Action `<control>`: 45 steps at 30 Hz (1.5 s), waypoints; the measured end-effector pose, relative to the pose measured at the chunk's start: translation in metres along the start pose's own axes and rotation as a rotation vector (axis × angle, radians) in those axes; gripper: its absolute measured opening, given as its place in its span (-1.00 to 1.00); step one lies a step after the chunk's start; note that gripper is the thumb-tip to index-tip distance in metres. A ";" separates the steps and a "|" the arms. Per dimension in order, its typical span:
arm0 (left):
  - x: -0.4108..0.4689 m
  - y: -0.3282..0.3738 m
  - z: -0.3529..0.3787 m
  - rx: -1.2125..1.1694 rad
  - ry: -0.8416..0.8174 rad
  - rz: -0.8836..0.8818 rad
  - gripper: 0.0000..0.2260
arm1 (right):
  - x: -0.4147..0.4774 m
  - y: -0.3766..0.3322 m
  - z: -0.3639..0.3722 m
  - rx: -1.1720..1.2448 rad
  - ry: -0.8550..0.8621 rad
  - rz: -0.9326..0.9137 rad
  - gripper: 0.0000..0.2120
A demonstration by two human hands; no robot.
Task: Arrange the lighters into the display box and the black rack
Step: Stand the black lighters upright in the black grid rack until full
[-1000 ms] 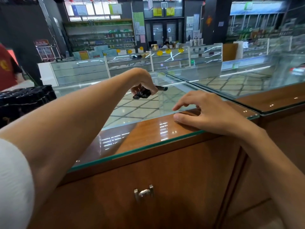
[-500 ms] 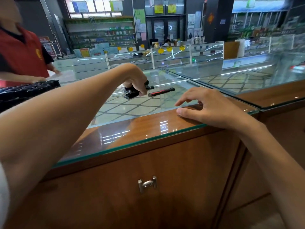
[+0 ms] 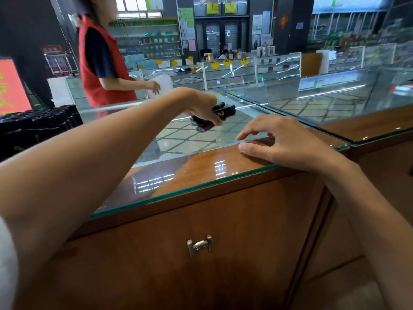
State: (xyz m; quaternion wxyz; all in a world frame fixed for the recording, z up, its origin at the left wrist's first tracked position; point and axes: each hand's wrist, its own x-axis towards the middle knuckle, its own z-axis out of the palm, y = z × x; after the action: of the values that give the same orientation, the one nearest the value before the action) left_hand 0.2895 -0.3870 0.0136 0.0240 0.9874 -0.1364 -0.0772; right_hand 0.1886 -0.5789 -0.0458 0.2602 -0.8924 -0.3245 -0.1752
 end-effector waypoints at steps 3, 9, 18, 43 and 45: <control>-0.010 0.004 0.001 0.167 0.086 0.002 -0.73 | 0.000 -0.002 -0.002 0.055 -0.031 0.002 -0.73; -0.032 -0.001 0.002 0.059 0.057 0.029 -0.78 | -0.001 -0.008 -0.004 0.058 -0.065 0.031 -0.76; -0.114 -0.007 0.004 -0.272 0.238 0.136 -0.87 | 0.000 -0.030 -0.001 0.020 0.014 0.082 -0.81; -0.306 -0.139 0.087 -1.617 0.274 0.346 -0.86 | 0.078 -0.248 0.102 0.860 -0.097 -0.168 -0.76; -0.307 -0.140 0.087 -1.612 0.283 0.331 -0.89 | 0.082 -0.252 0.106 0.943 -0.094 -0.147 -0.80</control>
State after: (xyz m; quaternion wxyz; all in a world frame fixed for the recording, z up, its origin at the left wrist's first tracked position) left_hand 0.0206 -0.1704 -0.0372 0.7511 0.6353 -0.1784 -0.0219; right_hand 0.0947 -0.3128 -0.0031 0.6085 -0.6588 -0.4422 0.0138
